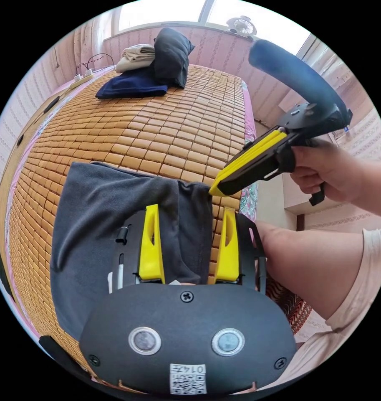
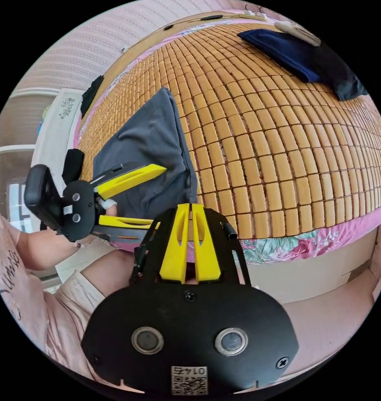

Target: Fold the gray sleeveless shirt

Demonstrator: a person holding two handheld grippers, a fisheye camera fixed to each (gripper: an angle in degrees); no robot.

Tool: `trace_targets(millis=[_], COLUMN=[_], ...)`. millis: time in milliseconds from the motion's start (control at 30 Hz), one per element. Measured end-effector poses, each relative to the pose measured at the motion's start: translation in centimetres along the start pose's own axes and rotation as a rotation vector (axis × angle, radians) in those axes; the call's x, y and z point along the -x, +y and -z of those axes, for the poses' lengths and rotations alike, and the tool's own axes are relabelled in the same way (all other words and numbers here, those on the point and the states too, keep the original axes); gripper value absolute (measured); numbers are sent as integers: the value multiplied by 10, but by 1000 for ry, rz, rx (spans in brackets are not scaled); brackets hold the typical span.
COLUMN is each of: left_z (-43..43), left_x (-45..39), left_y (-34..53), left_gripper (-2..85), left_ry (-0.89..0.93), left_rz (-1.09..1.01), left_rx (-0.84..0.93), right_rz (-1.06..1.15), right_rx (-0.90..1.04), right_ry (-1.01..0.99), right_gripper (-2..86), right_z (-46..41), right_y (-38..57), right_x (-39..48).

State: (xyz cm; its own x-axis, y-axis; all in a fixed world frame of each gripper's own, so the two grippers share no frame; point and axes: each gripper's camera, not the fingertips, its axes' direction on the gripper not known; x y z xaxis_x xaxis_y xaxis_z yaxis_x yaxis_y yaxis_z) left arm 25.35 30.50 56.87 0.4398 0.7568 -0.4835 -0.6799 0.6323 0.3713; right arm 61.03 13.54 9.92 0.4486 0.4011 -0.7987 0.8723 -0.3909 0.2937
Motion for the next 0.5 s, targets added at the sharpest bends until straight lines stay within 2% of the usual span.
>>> trace_targets(millis=[100,233,333,433,500], left_z=[4,18,33,55,67], left_x=[-1,4,7,5,1], left_y=[-7,-3,4,12,17], left_gripper=[156,7,-4,-7,-8], left_ry=[-21,-74,-42,-4,10], left_rz=[-3,47,55,42,25], left_rx=[15,15,-7,-41,-54], right_rz=[83,149,45,-91,-162], right_rx=[-34,-36,-116,-146,-151], right_ry=[-234,-306,-323,-312,-450], right_gripper=[-4,3,13,73,128], right_z=[34,62,83,79,62], right_y=[-2,-5,-6,-9,-24], right_x=[-9,-20,-53,-96,-118])
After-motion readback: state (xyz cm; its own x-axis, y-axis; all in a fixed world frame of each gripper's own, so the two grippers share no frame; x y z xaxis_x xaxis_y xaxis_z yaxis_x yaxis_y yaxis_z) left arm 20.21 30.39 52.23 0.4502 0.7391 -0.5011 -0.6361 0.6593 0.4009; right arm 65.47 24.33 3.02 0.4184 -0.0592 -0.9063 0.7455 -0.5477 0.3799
